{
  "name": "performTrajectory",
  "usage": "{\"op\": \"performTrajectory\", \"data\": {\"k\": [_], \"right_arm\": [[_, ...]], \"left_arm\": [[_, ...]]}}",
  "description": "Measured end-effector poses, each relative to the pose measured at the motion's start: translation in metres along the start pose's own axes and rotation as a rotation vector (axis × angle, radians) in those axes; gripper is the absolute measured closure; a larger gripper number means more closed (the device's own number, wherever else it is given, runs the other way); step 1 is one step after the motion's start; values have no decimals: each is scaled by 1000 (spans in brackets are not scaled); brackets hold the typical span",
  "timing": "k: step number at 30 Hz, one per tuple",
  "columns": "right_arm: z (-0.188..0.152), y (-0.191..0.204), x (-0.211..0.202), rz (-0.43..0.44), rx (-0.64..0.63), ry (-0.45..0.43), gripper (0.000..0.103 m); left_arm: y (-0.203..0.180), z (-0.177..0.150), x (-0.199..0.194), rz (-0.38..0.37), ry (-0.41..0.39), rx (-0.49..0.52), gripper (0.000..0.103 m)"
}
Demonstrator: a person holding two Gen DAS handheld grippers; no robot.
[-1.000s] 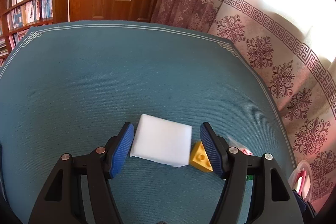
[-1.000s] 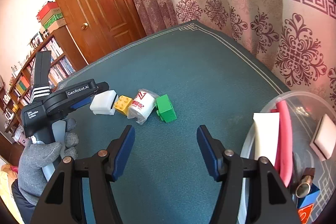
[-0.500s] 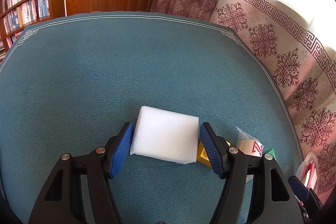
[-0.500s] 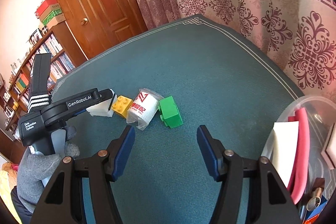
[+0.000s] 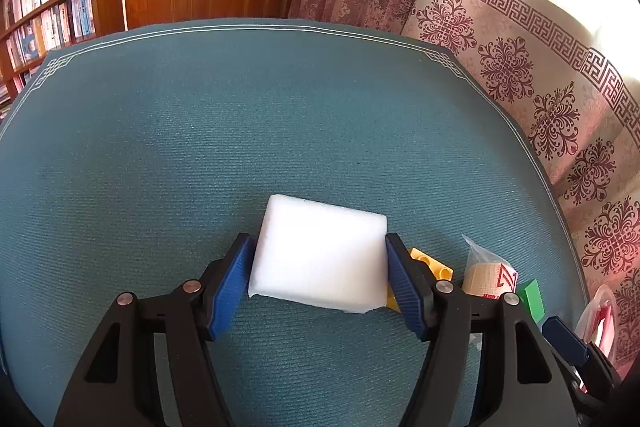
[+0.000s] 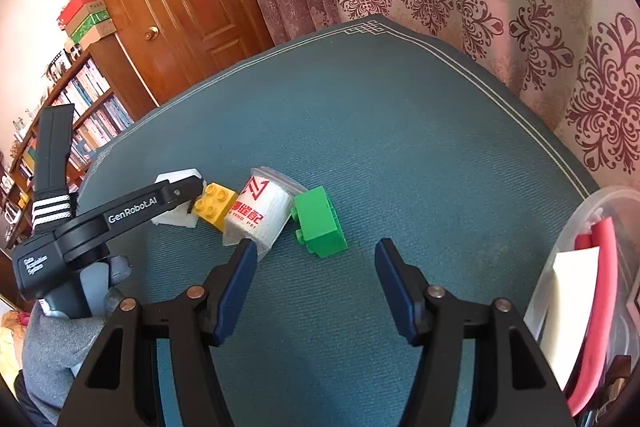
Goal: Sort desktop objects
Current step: 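Grasp the green toy brick with the right tool while the left tool holds the sponge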
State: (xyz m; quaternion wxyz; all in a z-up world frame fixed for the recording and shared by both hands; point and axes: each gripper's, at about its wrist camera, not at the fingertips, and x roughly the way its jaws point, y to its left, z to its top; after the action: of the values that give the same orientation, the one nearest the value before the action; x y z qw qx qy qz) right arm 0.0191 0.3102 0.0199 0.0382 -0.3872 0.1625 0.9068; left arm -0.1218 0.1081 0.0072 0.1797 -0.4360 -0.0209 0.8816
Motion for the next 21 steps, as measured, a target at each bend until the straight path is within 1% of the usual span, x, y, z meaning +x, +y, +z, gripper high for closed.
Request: {"op": "performTrajectory", "data": {"k": [6, 9, 12, 15, 17, 18, 21], "right_arm": [[4, 0, 11, -14, -5, 8, 38], [8, -1, 17, -15, -14, 16, 41], [10, 0, 22, -17, -24, 20, 48], [10, 1, 28, -16, -30, 35, 59], [10, 2, 31, -18, -36, 43, 69], [10, 3, 31, -20, -42, 43, 71], [8, 5, 29, -18, -47, 38, 73]], "left_arm": [[-3, -4, 1, 3, -16, -2, 39], [-3, -7, -3, 4, -32, -11, 39], [-4, -7, -7, -8, -50, -17, 39], [-6, -9, -9, -17, -60, -16, 39], [-10, -9, -8, -27, -64, -12, 39], [-11, -10, -8, -34, -66, -10, 39], [-17, -12, -9, -49, -75, -1, 39]]}}
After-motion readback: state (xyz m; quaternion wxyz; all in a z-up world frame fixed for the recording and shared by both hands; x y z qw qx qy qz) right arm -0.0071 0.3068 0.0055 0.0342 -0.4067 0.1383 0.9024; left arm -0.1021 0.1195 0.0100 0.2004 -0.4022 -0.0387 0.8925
